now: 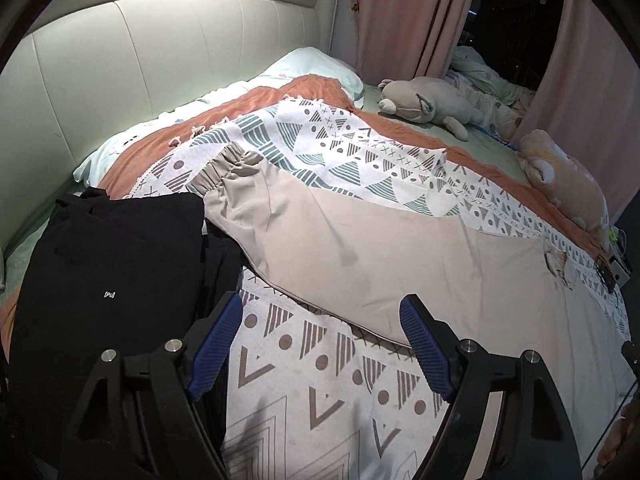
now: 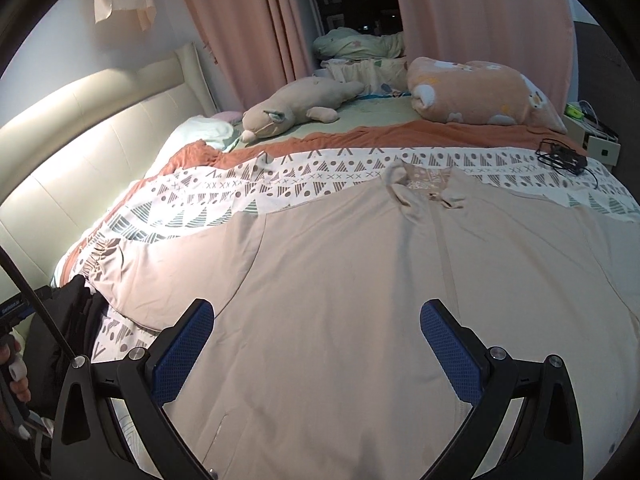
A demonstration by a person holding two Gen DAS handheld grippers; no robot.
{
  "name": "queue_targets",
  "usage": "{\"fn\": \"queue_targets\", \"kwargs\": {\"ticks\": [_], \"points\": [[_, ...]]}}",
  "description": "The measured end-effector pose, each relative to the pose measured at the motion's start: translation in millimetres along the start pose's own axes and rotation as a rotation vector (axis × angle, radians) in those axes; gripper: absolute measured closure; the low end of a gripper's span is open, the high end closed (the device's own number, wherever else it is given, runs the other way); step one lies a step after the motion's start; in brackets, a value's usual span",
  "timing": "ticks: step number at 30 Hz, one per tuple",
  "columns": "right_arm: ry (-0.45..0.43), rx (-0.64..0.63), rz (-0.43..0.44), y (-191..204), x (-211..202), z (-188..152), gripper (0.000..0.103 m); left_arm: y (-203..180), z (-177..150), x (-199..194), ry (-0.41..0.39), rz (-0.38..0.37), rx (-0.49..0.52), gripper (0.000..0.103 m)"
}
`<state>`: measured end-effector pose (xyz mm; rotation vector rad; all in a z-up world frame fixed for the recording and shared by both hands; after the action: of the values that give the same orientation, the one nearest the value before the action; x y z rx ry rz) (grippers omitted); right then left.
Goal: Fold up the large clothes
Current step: 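Grasp the beige jacket's sleeve cuff with the left tool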
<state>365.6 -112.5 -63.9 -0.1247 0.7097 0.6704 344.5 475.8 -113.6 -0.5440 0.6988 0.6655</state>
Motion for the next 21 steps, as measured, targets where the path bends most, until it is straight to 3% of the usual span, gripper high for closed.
{"fn": "queue_targets", "kwargs": {"ticks": [6,11,15,21], "points": [[0.039,-0.014,0.002,-1.5,35.5,13.2,0.0,13.3,20.2,58.8,0.075,0.068,-0.019,0.032],[0.08,-0.016,0.012,-4.2,73.6,22.9,0.01,30.8,29.8,106.2,0.131,0.131,-0.037,0.039],[0.122,-0.009,0.028,-9.0,97.9,23.1,0.025,45.3,37.4,138.2,0.155,0.214,-0.031,0.04],[0.165,0.039,0.026,-24.8,115.7,18.2,0.027,63.0,45.3,173.6,0.164,0.304,-0.045,0.04]]}}
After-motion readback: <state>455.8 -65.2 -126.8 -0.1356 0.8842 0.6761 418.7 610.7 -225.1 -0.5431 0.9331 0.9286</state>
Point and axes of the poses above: each gripper's, at about its wrist camera, not at the fingertips, and x roughly the way its jaws point, y to its left, z to its top, the point moved 5 cm from there along x, roughly the way its jaws point, and after that the axes turned 5 degrees about -x, right-handed, at the moved point
